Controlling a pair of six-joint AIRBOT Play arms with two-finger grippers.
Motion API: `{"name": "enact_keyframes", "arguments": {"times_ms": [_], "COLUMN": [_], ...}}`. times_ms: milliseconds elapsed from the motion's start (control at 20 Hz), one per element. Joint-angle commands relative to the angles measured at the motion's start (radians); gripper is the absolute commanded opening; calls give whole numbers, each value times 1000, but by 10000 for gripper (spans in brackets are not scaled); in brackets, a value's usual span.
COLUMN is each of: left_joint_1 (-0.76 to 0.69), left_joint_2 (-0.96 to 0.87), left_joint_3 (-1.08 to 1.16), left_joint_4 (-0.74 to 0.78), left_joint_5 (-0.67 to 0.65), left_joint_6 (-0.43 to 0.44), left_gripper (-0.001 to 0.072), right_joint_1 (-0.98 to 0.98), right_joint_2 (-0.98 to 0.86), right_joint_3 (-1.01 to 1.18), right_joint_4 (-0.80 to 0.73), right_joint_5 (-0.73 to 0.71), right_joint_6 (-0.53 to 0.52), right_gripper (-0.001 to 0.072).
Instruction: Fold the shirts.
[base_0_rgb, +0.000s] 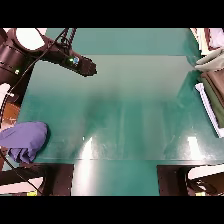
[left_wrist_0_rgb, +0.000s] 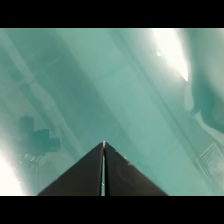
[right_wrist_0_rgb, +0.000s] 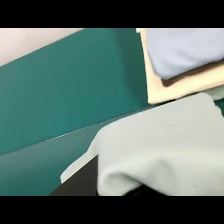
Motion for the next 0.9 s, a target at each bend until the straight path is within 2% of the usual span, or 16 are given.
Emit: {"name": "enact_keyframes", "arguments": {"times_ms": [0, 200, 500, 650, 850], "left_joint_1": [-1, -1, -1, -1, -1], "left_joint_2": [0, 0, 0, 0, 0], "left_joint_3": [1, 1, 1, 1, 1], "left_joint_4": [0, 0, 0, 0, 0], "left_joint_5": [0, 0, -9, -23, -35], "left_joint_6": [1, 1, 2, 3, 9], "left_gripper": [31, 31, 31, 31, 31], "right_joint_1": [-43, -101, -179, -201, -234], "right_joint_2": [74, 146, 167, 167, 171], "right_joint_3": [-43, -73, -73, -73, -74], "right_joint_4": [7, 6, -11, -109, -315], "right_joint_5": [-8, 89, 341, 438, 544], "right_joint_6": [-34, -39, -35, 21, 158], "right_gripper": [21, 21, 20, 21, 22]}}
